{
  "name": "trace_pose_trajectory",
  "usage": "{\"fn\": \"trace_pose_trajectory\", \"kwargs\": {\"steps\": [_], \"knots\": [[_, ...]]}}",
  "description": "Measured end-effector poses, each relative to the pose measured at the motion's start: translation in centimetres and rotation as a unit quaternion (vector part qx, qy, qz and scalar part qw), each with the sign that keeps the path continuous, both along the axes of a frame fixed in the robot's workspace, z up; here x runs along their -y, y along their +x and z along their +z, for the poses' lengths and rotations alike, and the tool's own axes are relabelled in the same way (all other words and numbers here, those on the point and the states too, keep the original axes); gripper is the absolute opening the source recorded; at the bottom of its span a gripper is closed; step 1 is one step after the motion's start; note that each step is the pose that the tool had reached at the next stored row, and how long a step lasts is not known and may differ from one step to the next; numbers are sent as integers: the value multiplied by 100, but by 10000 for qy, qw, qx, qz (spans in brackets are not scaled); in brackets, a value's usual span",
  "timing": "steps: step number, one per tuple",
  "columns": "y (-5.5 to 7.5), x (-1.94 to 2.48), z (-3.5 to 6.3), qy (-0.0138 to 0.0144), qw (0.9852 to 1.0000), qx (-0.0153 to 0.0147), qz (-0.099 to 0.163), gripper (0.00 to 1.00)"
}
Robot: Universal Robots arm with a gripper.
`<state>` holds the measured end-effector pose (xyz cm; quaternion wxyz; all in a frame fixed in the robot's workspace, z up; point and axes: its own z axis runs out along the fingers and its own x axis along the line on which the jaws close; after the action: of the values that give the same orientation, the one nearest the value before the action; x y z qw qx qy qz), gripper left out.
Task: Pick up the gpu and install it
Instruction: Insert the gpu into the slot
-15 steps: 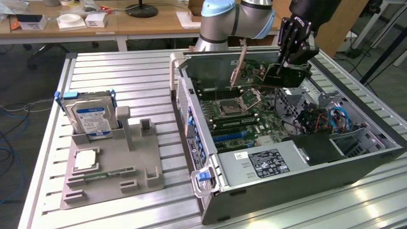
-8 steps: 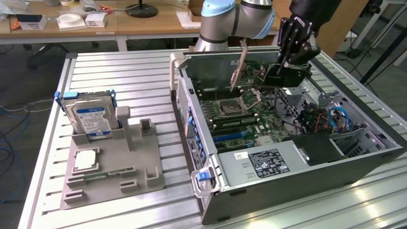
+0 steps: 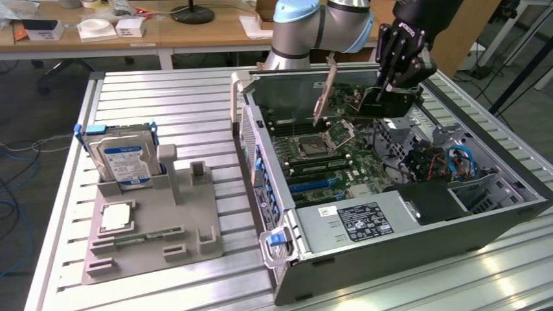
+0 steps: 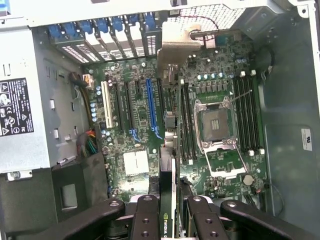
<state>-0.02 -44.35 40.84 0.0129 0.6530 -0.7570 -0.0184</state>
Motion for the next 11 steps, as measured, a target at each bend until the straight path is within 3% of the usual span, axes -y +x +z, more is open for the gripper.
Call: {"fn": "trace_pose_trajectory", "kwargs": {"steps": [11], "knots": [[0, -5, 0, -1, 10000, 0, 43, 26]]}}
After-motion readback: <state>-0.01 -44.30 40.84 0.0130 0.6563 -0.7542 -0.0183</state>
